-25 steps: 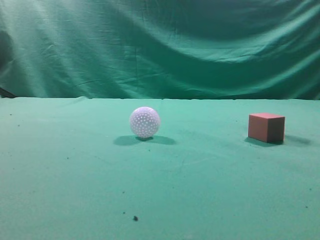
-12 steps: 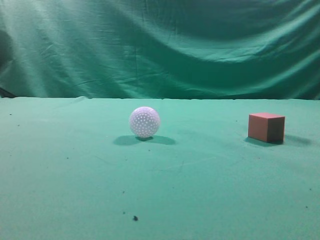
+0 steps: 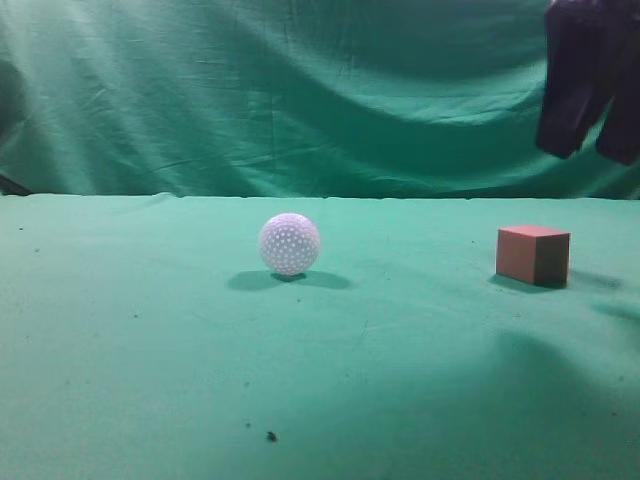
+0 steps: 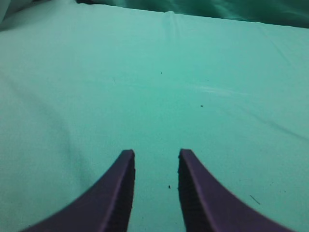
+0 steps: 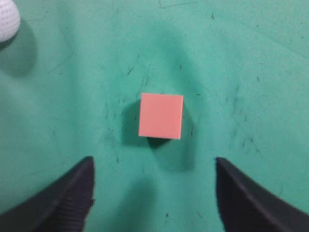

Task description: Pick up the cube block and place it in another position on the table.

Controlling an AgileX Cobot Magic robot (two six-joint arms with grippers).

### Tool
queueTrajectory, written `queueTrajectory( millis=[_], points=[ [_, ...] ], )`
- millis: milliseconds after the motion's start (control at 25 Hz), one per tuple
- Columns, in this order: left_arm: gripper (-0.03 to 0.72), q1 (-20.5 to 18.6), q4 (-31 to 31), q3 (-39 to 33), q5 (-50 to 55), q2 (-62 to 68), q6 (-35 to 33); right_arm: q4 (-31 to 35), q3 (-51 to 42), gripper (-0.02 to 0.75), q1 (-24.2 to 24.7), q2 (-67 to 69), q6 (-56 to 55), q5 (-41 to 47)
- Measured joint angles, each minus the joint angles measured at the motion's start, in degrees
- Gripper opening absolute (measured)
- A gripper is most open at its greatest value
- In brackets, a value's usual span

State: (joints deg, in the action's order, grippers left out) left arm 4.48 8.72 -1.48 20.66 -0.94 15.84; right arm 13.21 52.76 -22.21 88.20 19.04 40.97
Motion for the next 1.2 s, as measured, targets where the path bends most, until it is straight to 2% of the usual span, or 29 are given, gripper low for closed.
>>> queueTrajectory(
  millis=[40,120,240,360,440,480,600,760,960,1200],
  points=[
    [0.262,0.0,0.0,0.0,0.0,0.0,0.0,0.0,0.46,0.582,0.0,1.57,0.0,-0.62],
    [0.262,0.0,0.0,0.0,0.0,0.0,0.0,0.04,1.14,0.636,0.0,4.46,0.0,-1.78],
    [0.262,0.0,0.0,0.0,0.0,0.0,0.0,0.04,1.89,0.619,0.0,8.1,0.0,-3.87],
    [0.262,0.0,0.0,0.0,0.0,0.0,0.0,0.17,2.0,0.426,0.0,10.75,0.1,-5.29],
    [0.262,0.0,0.0,0.0,0.0,0.0,0.0,0.17,2.84,0.246,0.0,11.67,0.1,-5.18],
    [0.262,0.0,0.0,0.0,0.0,0.0,0.0,0.17,3.65,0.211,0.0,11.76,0.1,-4.81],
    [0.262,0.0,0.0,0.0,0.0,0.0,0.0,-0.54,7.99,0.22,0.0,11.76,-0.88,-4.54],
    [0.262,0.0,0.0,0.0,0.0,0.0,0.0,-5.1,17.02,0.22,0.47,12.49,-9.17,-4.65],
    [0.262,0.0,0.0,0.0,0.0,0.0,0.0,-6.72,28.64,0.22,3.63,20.59,-13.08,-0.81],
    [0.262,0.0,0.0,0.0,0.0,0.0,0.0,-6.72,34.46,0.22,4.58,29.73,-13.09,2.25]
  ],
)
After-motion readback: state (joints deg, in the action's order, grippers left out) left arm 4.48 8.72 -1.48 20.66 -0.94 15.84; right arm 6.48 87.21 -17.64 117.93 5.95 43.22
